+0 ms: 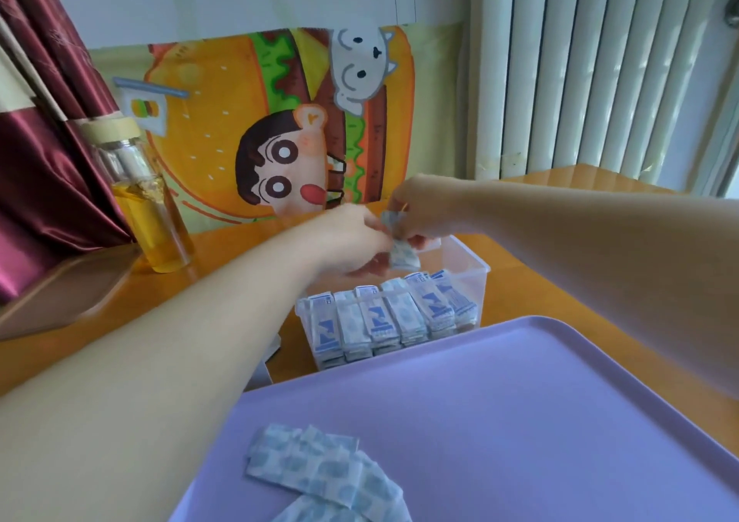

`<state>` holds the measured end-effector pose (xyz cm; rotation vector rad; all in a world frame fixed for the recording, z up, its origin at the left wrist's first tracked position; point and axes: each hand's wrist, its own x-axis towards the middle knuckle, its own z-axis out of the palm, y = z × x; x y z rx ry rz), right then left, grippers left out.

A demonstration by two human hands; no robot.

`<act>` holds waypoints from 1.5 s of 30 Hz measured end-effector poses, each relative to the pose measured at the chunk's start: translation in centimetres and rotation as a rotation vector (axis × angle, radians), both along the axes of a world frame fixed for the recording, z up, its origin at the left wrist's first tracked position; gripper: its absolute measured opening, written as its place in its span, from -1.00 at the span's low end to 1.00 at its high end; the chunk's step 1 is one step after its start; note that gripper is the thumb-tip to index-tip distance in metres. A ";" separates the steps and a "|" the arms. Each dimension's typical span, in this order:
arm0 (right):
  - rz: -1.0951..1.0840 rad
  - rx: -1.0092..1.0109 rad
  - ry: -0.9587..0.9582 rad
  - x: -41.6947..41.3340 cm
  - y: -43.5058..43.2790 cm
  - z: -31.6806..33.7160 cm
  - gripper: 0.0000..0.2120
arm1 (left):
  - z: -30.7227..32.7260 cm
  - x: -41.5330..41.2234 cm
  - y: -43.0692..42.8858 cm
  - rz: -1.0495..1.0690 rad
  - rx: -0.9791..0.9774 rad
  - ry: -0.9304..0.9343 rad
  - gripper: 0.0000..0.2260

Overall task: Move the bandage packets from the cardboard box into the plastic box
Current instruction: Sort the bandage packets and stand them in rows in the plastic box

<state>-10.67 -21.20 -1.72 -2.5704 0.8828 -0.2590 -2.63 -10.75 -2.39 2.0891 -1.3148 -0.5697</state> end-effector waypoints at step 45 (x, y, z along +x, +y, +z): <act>0.374 -0.080 0.183 -6.1 12.6 -8.4 -0.68 | -6.1 -1.0 12.8 -0.333 0.379 -0.394 -0.64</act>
